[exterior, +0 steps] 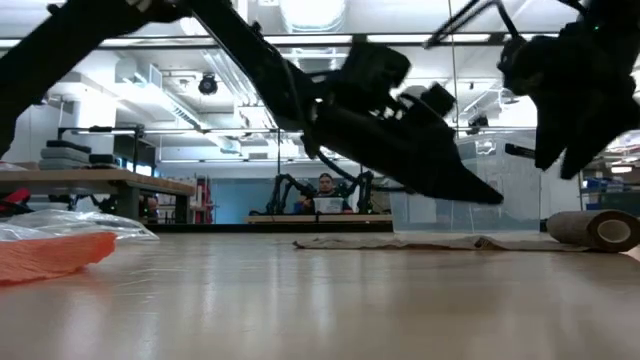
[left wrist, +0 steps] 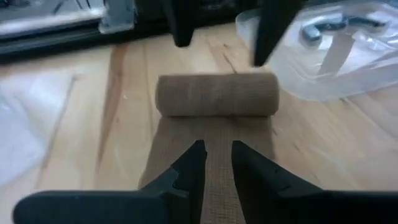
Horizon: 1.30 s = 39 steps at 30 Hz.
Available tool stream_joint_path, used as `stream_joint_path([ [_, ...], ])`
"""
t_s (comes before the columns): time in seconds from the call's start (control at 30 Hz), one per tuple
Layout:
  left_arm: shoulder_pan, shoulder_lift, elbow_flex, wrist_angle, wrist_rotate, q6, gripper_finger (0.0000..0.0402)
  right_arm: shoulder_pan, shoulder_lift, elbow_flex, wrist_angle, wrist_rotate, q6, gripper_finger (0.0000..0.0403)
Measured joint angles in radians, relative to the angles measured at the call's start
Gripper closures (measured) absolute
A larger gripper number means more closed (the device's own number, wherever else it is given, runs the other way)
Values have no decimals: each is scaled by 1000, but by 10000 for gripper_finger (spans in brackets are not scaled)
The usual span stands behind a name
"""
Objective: Roll bandage
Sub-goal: Uncoil the brown bandage
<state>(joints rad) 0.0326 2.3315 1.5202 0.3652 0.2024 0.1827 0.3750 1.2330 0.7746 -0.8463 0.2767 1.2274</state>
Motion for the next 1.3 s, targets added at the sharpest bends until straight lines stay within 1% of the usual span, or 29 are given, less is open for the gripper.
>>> stream_joint_path([
  [0.03,0,23,26,0,1,-1,333,0,11,0,34,0,-89,130],
  [0.1,0,49,66,-27,0,-4,336,-9,32,-2,66,-5,-214,140],
  [0.17,0,74,104,-38,-2,-4,338,-22,48,-10,80,-4,-298,153],
  [0.23,0,87,118,-69,-2,-4,340,-31,56,-22,88,1,-385,169],
  [0.33,0,100,119,-71,-9,-2,341,-53,56,-37,150,-8,-513,197],
  [0.43,0,109,117,-68,-11,6,341,-88,59,-75,184,-42,-589,230],
  [0.5,1,117,116,-69,-25,15,339,-106,59,-114,202,-71,-604,255],
  [0.57,2,122,114,-64,-32,23,338,-115,59,-151,257,-90,-615,281],
  [0.67,6,123,103,-62,-31,35,340,-116,58,-188,361,-97,-628,318],
  [0.73,8,122,95,-80,-31,45,343,-116,63,-205,399,-98,-635,342],
  [0.9,11,113,87,-220,-32,97,353,-107,68,-231,307,-99,-553,391],
  [0.97,11,111,80,-238,-31,111,357,-87,58,-232,253,-101,-528,399],
  [1.07,12,107,62,-249,-31,117,362,-50,34,-233,189,-101,-483,399],
  [1.3,16,105,1,-139,-27,116,363,60,-2,-235,92,-101,-374,400],
])
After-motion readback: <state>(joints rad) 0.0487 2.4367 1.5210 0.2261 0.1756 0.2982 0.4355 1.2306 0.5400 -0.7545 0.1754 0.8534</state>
